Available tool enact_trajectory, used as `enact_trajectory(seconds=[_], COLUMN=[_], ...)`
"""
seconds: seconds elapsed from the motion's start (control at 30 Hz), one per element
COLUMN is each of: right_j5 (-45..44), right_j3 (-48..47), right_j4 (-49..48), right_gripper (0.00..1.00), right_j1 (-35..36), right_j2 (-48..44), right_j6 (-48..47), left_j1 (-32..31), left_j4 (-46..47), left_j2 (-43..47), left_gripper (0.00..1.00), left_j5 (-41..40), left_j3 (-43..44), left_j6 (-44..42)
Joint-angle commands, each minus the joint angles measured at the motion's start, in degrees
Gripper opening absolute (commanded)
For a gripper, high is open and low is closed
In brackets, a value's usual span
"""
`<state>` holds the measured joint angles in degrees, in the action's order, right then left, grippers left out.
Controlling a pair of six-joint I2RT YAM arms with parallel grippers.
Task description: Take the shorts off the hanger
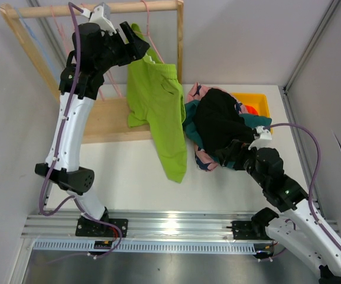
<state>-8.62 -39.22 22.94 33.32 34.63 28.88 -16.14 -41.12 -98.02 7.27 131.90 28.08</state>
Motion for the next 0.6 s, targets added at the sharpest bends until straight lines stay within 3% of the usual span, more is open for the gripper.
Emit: enact_trajectory(seconds=[0.0,0.4,0.57], right_j5=[-1.48,-1.57,-1.40], right_j3=[-1.65,-1.38,-0.94], right_j4=[0.79,1.76,1.93], right_gripper=[1.00,0.99,0.99], right_j1=[0.34,0.34,0.34], right_j2=[-1.06,-0.97,-1.23], right_j6=[-0.41,-1.55,-1.81], left_j1=[-1.87,-4.95,-5.83], left_j4=[4.82,9.31,9.04], left_j2=[-0.77,-7.53,-12.28], left_gripper=[0.79,0.77,0.73], left_j5=[-2.17,-4.80,-5.60], left_j3=[2.49,3.37,7.93], left_j6=[0.66,1.28,1.02])
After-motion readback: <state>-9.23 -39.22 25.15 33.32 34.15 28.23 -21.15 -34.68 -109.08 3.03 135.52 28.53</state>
